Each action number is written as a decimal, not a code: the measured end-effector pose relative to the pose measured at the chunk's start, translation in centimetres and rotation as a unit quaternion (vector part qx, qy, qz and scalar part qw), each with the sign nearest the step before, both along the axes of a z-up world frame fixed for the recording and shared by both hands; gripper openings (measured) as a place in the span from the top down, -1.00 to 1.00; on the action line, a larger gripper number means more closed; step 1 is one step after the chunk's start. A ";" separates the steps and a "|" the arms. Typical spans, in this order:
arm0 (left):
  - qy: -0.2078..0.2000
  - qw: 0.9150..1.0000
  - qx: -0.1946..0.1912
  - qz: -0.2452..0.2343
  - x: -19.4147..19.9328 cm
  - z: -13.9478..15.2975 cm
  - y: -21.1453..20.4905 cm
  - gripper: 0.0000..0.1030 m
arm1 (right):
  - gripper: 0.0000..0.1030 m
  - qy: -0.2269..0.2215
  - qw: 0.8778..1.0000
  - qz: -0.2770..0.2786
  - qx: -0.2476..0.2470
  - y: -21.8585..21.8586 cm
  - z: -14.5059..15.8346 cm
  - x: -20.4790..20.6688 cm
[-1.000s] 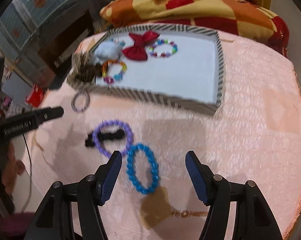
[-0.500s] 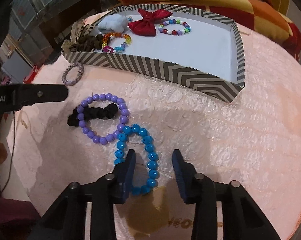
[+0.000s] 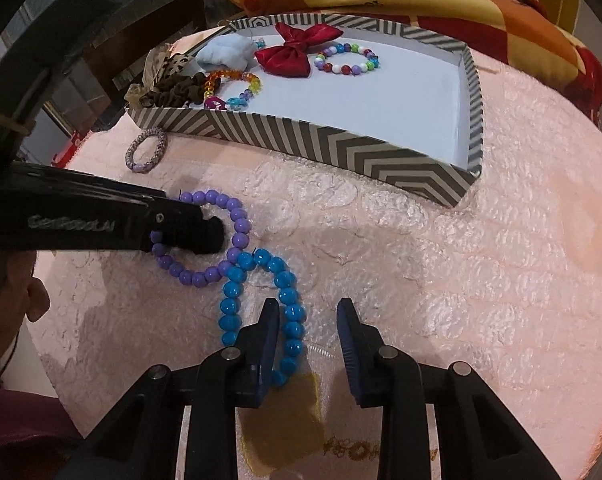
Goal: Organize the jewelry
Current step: 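Grasp the purple bead bracelet with the left gripper while the right grasps the blue bead bracelet, then carry the purple and blue bracelets into the tray and open both grippers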
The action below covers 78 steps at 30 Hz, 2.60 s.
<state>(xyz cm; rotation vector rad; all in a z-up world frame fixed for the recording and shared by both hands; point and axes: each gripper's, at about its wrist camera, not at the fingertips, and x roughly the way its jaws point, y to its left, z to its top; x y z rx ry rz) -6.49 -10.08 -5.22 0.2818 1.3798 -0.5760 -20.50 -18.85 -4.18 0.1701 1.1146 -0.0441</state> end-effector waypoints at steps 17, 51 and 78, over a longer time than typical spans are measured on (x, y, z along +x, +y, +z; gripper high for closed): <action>-0.013 0.996 -0.084 -0.028 0.2 6.9 1.6 0.84 | 0.85 -0.054 0.998 -0.010 0.012 -0.4 4.7 -0.5; 0.045 0.995 -0.075 0.050 3.5 4.6 4.1 0.33 | 0.85 -0.056 0.998 0.003 0.016 0.1 6.1 0.2; -0.036 0.998 -0.052 -0.016 1.8 8.1 2.4 0.85 | 0.85 -0.099 0.995 -0.004 0.027 -2.7 10.3 0.7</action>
